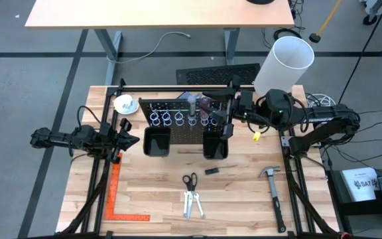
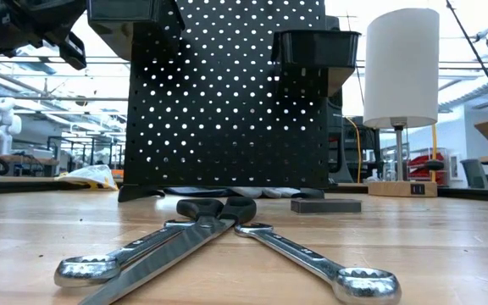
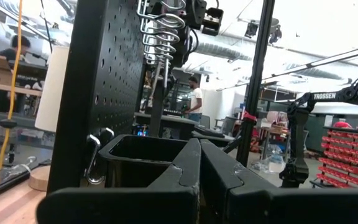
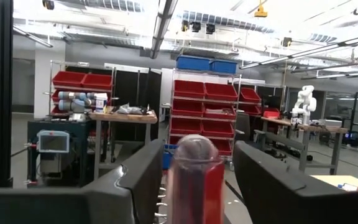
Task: Hang tools onto peg board
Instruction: Hang the black scissors on the black peg board
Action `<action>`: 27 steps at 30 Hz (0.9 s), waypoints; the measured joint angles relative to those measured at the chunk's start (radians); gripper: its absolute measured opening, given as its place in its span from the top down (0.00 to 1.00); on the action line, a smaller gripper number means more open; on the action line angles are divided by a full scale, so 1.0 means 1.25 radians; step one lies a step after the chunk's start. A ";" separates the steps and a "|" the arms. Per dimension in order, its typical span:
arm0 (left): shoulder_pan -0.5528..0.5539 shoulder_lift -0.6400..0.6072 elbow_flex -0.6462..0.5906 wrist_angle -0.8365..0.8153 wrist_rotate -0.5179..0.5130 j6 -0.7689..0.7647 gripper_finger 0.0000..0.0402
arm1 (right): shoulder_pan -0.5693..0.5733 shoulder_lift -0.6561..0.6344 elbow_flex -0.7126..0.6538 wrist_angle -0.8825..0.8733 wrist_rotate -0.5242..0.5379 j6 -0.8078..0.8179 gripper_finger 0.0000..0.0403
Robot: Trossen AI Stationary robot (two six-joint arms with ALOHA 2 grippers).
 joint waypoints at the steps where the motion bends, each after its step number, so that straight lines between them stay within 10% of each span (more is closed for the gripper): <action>1: 0.000 0.000 0.000 0.000 0.000 0.000 0.98 | 0.000 0.000 0.000 0.001 0.000 -0.001 0.53; 17: 0.000 0.000 0.000 0.000 0.000 0.000 0.98 | 0.054 -0.030 0.000 0.082 -0.081 -0.090 0.52; 27: 0.000 0.000 0.000 0.022 0.012 -0.002 0.98 | 0.165 -0.041 0.000 -0.204 -0.192 -0.101 0.52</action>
